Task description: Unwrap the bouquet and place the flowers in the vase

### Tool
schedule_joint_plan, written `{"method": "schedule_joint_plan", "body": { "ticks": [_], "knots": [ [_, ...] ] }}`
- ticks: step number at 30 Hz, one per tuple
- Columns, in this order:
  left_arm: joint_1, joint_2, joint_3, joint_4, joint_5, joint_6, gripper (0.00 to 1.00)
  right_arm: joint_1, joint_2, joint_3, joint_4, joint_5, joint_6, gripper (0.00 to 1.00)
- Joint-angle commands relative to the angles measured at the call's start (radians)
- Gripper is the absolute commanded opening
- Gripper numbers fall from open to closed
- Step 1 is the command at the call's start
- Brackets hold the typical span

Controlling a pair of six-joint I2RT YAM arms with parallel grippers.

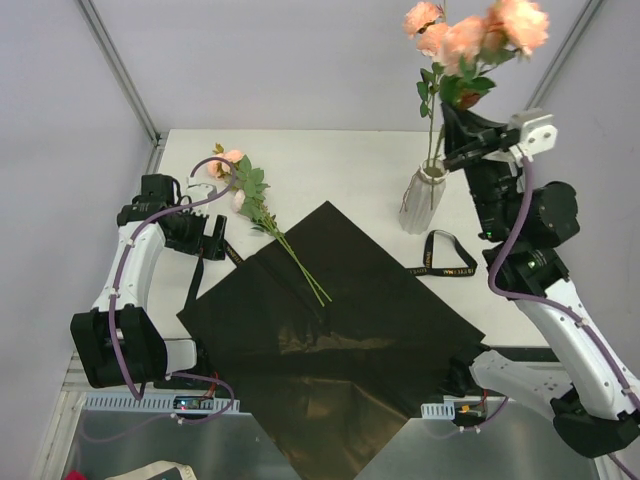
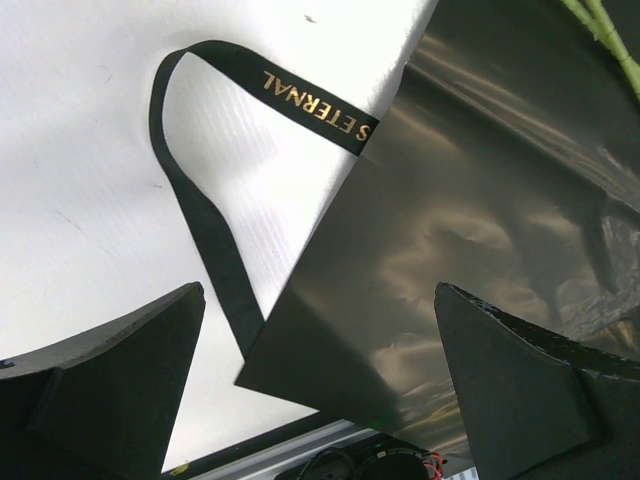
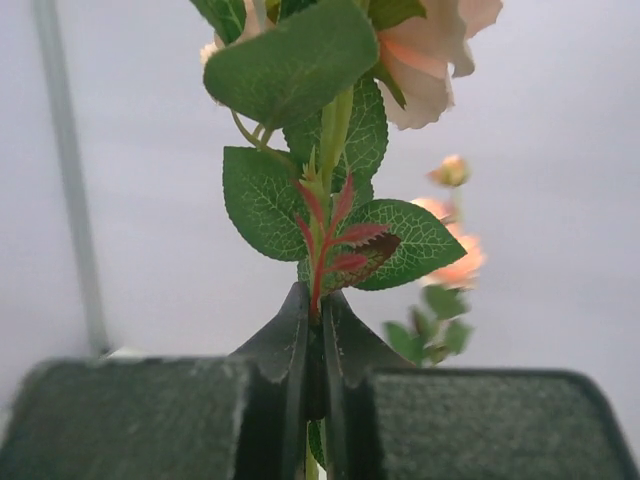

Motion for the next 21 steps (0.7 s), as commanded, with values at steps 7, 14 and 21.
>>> {"method": "schedule_joint_plan", "body": {
  "ticks": [7, 14, 21],
  "knots": [
    [0.007, -0.032, 0.017, 0.011, 0.104, -0.018, 0.99, -0.226, 0.114, 0.047, 0.343, 0.174, -0.081, 0.01],
    [0.007, -0.036, 0.013, 0.009, 0.127, 0.005, 0.99, -0.322, 0.219, 0.075, 0.416, 0.18, 0.074, 0.01],
    [0.008, -0.016, 0.033, -0.006, 0.119, 0.022, 0.99, -0.365, 0.254, 0.116, 0.437, 0.171, 0.142, 0.01]
  ]
}}
